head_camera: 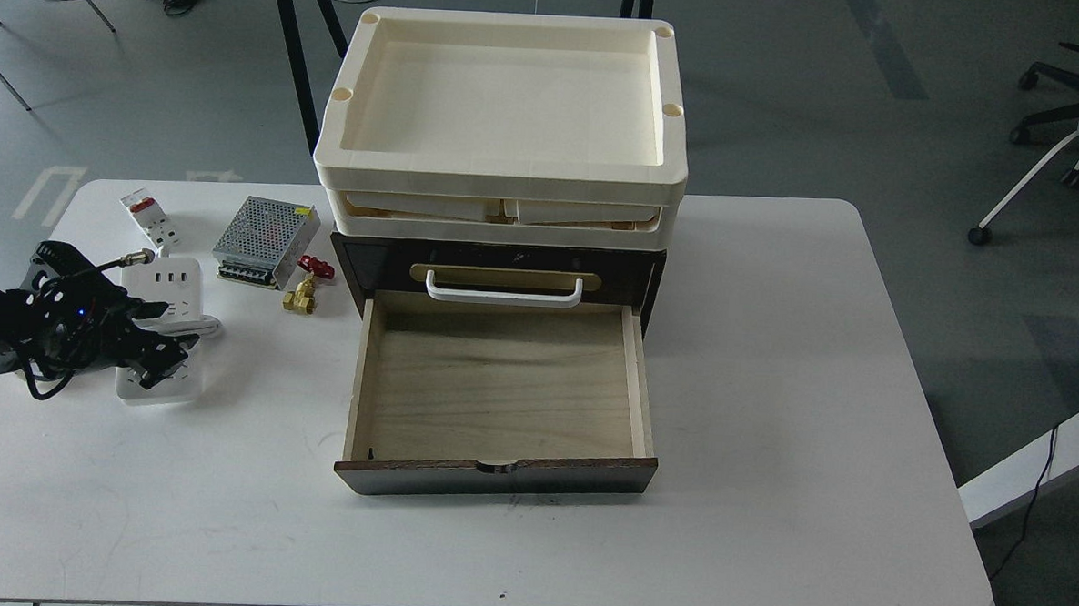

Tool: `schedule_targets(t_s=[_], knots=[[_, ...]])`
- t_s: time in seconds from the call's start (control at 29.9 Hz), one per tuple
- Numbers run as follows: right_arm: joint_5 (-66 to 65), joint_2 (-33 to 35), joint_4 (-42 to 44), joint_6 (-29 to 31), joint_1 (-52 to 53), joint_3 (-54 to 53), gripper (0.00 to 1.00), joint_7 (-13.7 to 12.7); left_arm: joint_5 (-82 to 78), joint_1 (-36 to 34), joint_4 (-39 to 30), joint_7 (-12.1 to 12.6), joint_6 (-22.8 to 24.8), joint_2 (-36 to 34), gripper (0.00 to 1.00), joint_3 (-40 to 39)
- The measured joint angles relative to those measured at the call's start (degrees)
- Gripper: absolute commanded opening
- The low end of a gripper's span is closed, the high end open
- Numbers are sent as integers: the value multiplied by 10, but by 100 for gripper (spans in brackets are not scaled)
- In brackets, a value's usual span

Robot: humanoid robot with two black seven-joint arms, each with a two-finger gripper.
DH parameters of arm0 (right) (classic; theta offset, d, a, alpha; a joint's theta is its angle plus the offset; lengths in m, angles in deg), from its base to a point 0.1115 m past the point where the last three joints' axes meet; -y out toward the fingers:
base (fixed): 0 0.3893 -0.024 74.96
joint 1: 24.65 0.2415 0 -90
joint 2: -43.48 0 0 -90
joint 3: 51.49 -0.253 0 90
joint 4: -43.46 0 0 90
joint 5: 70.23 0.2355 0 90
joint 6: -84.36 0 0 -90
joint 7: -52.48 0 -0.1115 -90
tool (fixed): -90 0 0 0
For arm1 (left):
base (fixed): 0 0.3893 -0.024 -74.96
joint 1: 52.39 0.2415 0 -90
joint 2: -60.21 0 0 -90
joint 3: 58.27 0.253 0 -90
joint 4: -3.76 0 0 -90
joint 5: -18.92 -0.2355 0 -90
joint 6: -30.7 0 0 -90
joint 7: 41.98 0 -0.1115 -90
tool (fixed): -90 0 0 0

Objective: Put charging cable into cabinet
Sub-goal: 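Close the left gripper on the power strip and lift it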

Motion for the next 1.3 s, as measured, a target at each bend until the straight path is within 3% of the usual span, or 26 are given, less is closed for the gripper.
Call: schedule_targets(t_s=[0.17, 0.5, 0.64, 0.7, 1.1, 1.3], knots=[[0, 0, 1, 0, -1, 0, 100, 1, 0, 0, 19, 0, -11, 10, 52, 1], [0, 0, 2, 0, -3, 0, 100, 1, 2, 0, 22, 0, -37, 11, 28, 28], [0, 0, 2, 0, -4, 0, 100, 1, 5, 0, 26, 0, -43, 11, 4, 28], [0, 1, 2, 0, -5, 0, 100, 1, 6, -1, 26, 0, -47, 11, 0, 28], [0, 3, 2, 0, -8, 0, 100, 1, 8, -38, 22, 0, -64, -3, 0, 29], [1, 2, 2, -1, -9, 0, 100, 1, 56, -61, -41, 0, -37, -81, 0, 24]])
